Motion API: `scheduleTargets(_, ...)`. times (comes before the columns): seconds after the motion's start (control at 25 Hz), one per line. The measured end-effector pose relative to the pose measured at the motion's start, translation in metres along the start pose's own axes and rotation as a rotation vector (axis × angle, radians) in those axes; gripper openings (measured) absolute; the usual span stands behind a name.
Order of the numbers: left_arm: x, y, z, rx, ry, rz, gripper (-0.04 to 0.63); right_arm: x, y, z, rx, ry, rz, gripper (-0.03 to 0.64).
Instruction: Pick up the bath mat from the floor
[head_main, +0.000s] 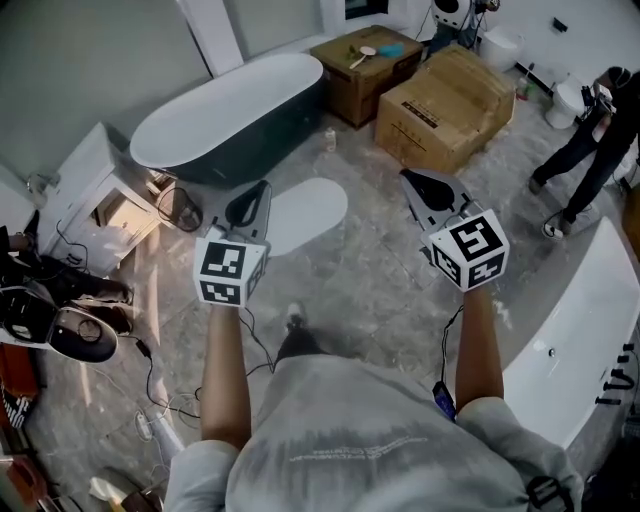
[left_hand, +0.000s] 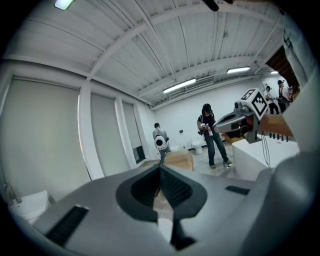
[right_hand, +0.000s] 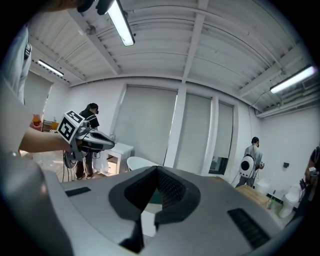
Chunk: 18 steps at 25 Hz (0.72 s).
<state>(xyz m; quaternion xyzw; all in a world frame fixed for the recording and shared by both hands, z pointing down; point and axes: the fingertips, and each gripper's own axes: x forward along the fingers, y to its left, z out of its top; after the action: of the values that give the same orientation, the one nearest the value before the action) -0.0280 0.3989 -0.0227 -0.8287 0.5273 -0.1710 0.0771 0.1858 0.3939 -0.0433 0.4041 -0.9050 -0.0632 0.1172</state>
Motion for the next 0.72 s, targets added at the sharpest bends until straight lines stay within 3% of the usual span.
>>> scheduleTargets(0.36, 0.069, 0.033, -0.019, -0.003, -0.016, -0.013, 0.017, 0.056, -0.039, -0.017, 0.058, -0.008, 0.010, 0.014)
scheduleTargets(0.72, 0.184, 0.121, -0.028, 0.010, -0.017, -0.074, 0.017, 0.175, -0.103, -0.003, 0.073, 0.011, -0.040, 0.014)
